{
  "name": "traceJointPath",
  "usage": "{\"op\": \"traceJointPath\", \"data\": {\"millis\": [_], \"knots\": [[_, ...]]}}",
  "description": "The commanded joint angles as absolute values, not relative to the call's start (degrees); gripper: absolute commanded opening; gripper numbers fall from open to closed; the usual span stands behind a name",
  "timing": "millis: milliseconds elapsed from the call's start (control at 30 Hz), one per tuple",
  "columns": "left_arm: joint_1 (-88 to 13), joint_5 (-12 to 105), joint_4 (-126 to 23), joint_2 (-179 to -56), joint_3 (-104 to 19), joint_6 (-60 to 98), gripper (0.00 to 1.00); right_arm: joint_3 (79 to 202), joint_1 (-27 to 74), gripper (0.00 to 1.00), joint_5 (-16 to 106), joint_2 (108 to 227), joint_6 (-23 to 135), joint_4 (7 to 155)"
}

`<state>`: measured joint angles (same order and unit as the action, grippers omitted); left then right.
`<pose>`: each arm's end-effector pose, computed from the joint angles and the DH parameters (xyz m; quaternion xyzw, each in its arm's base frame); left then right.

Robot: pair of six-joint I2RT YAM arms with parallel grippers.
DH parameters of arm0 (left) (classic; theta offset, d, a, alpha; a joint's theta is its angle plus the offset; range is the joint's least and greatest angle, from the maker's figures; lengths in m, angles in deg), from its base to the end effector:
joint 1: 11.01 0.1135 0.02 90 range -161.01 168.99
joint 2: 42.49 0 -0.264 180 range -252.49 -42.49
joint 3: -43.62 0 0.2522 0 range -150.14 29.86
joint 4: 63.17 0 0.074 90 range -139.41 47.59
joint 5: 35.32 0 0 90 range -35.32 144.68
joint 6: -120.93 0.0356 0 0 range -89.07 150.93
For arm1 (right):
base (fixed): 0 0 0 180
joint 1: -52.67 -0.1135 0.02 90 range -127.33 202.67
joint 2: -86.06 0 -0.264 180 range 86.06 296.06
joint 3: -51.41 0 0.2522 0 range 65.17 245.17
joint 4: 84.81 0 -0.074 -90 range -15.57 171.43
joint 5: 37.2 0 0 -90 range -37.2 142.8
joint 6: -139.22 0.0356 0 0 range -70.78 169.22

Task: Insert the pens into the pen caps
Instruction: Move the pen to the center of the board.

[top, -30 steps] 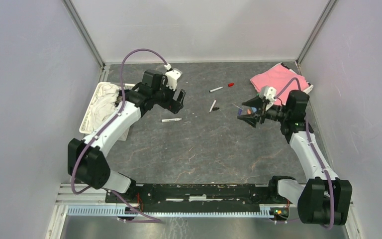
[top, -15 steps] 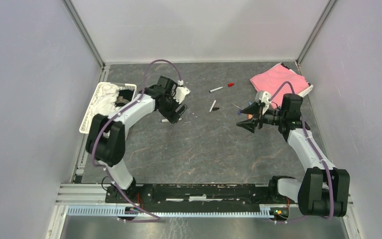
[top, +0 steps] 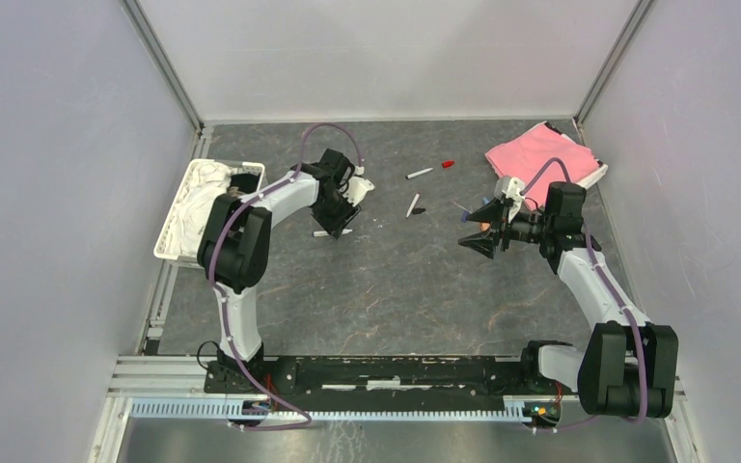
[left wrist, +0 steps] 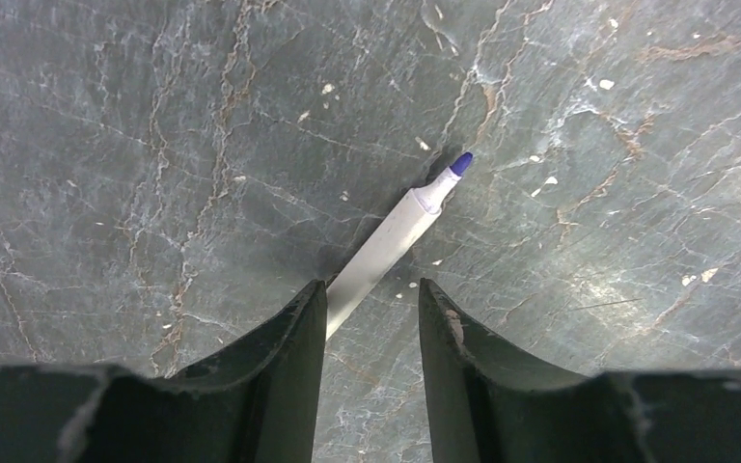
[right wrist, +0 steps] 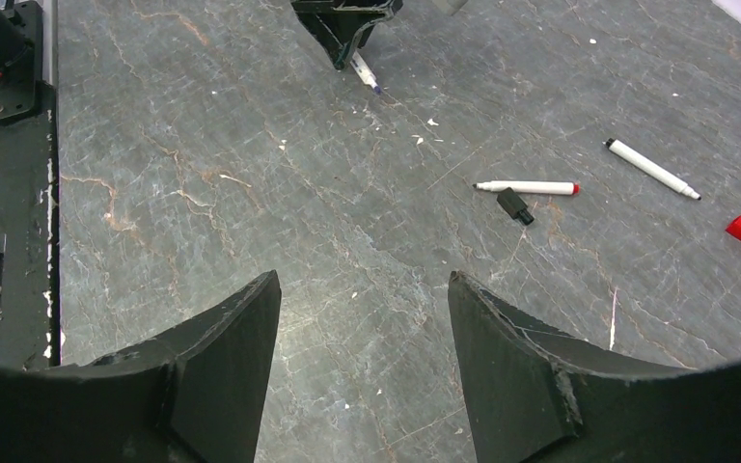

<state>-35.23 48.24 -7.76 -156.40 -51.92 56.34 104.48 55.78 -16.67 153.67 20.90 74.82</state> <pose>0.3603 -0.1665 0.1703 0.4220 0.8938 -0.0541 0.1414 0.2359 0.0206 0.2448 -0.4162 0.6536 0.3834 0.5027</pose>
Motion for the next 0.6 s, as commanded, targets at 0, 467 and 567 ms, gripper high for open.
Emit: {"op": "traceJointPath", "data": {"millis": [0, 467, 567], "knots": [[-34.78, 48.69, -6.69, -157.3, -53.52, 58.32, 0.45, 107.0, 55.92, 0.7, -16.99, 154.02, 21.27, 75.3], [-36.02, 51.92, -7.87, -156.95, -48.49, 51.42, 0.12, 107.44, 55.92, 0.71, -17.25, 153.82, 21.09, 74.65], [-39.3, 52.19, -10.61, -153.7, -45.65, 47.62, 0.02, 107.62, 55.94, 0.71, -17.15, 153.73, 20.7, 74.09]]}}
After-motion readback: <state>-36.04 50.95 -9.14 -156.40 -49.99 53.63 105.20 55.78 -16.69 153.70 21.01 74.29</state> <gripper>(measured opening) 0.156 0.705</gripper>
